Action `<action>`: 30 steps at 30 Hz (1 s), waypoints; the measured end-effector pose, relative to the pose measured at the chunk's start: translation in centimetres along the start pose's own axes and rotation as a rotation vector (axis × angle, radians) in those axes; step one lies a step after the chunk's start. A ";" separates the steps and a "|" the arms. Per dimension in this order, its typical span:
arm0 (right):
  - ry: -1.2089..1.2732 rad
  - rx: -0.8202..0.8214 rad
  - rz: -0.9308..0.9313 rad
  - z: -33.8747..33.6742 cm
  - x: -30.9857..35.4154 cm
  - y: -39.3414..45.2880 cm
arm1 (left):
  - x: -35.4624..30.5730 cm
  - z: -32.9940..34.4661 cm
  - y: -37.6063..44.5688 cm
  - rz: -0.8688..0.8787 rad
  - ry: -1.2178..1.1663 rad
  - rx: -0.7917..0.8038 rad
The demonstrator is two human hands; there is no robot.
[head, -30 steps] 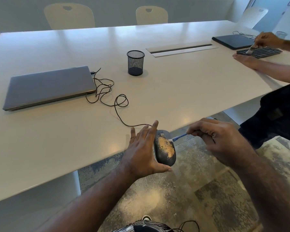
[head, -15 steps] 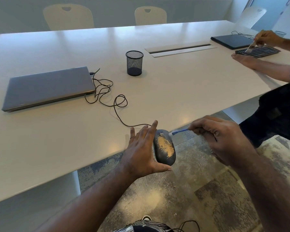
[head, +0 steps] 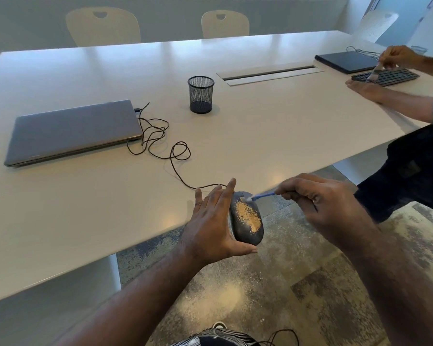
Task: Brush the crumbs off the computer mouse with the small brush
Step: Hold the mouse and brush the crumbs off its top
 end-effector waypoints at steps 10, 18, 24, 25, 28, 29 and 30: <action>0.003 -0.078 0.048 -0.4 -0.5 0.1 | 0.0 0.0 0.0 0.003 -0.005 -0.008; 0.002 0.032 0.074 0.3 -0.8 0.1 | -0.3 -0.2 -0.2 0.007 -0.008 -0.008; 0.029 -0.095 0.090 -0.1 -0.8 0.4 | -0.5 -0.2 -0.2 0.007 -0.014 0.001; 0.030 -0.094 0.086 0.2 -0.7 0.4 | -0.5 -0.2 -0.2 0.009 -0.013 0.001; 0.048 -0.034 0.095 1.0 -0.7 0.3 | -0.5 -0.3 -0.1 0.007 -0.015 -0.004; 0.053 -0.013 0.100 1.1 -0.7 0.2 | -0.5 -0.4 -0.1 0.004 -0.015 -0.006; 0.056 0.001 0.108 1.0 -0.7 0.1 | -0.4 -0.4 -0.1 0.002 -0.012 -0.007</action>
Point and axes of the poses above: each hand's wrist, its own y-axis towards the middle knuckle, its own z-axis out of the palm, x = y × z, the point moved 1 cm from there along y, towards the middle knuckle, and after that the axes turned 2 degrees about x, right-handed, at the moved point
